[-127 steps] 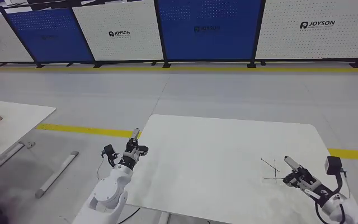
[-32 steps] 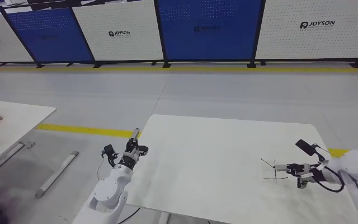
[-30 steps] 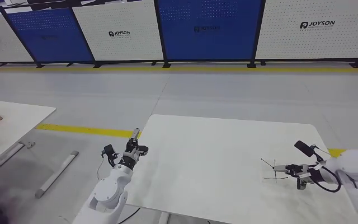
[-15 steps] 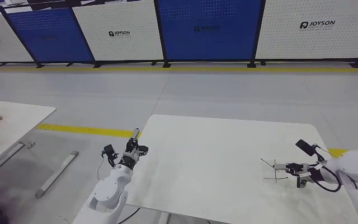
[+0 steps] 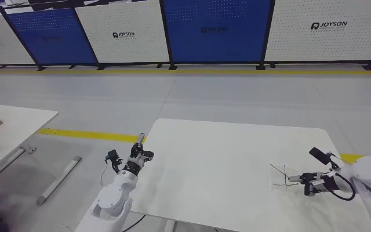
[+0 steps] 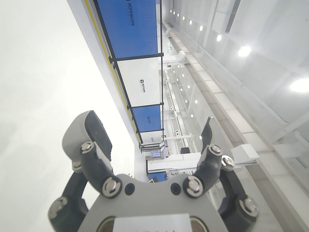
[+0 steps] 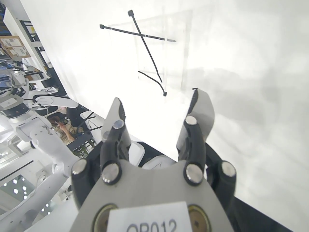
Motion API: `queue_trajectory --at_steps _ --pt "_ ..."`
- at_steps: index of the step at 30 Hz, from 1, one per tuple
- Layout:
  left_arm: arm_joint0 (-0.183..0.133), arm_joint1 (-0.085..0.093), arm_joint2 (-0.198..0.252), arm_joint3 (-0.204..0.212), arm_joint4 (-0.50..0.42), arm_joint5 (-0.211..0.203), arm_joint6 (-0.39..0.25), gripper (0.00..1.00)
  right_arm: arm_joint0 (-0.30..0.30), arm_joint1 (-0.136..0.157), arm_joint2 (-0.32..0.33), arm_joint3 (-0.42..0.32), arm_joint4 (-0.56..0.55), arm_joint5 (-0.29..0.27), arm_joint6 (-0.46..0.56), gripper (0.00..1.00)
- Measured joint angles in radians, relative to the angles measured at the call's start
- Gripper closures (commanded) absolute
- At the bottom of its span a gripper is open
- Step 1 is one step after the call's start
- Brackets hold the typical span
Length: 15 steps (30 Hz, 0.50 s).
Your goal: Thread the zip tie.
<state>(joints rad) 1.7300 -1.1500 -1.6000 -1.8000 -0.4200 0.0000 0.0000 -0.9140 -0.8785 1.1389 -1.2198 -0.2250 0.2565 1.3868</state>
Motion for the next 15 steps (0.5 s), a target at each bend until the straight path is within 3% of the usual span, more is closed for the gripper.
queue_trajectory --at_steps 9,15 --pt "0.000 0.000 0.000 0.000 0.000 0.000 0.000 0.00 0.019 -0.001 -0.016 0.038 0.007 -0.012 0.003 0.77" --pt "0.000 0.000 0.000 0.000 0.000 0.000 0.000 0.00 0.034 0.000 -0.035 0.057 0.008 -0.005 0.003 0.74"
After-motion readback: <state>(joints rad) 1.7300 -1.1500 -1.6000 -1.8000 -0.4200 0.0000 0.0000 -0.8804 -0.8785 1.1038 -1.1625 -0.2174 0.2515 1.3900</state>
